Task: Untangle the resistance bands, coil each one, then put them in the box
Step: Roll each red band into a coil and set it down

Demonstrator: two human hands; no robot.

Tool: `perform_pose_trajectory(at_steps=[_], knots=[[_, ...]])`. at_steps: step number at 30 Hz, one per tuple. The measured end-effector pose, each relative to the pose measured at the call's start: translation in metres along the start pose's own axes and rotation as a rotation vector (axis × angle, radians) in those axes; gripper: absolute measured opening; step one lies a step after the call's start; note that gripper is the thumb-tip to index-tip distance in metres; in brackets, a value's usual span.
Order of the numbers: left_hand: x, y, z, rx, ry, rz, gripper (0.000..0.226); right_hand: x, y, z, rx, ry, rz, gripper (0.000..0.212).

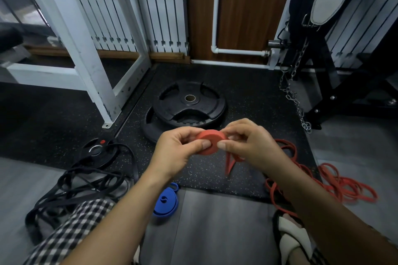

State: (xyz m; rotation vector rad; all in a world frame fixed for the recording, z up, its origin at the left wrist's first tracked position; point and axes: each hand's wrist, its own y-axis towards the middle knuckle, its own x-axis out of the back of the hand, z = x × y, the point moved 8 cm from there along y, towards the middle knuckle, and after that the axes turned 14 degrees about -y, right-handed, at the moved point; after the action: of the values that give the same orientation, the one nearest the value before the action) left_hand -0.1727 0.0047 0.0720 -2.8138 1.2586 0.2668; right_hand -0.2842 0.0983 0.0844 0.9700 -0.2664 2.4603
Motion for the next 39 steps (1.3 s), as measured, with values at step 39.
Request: perform_pose_trajectory(at_steps=[39], knots=[[-0.002,-0.005,0.017,0.102,-0.403,-0.164,0.021,-0.006,-0.002,0.005,0.000,0.318,-0.011,0.014]])
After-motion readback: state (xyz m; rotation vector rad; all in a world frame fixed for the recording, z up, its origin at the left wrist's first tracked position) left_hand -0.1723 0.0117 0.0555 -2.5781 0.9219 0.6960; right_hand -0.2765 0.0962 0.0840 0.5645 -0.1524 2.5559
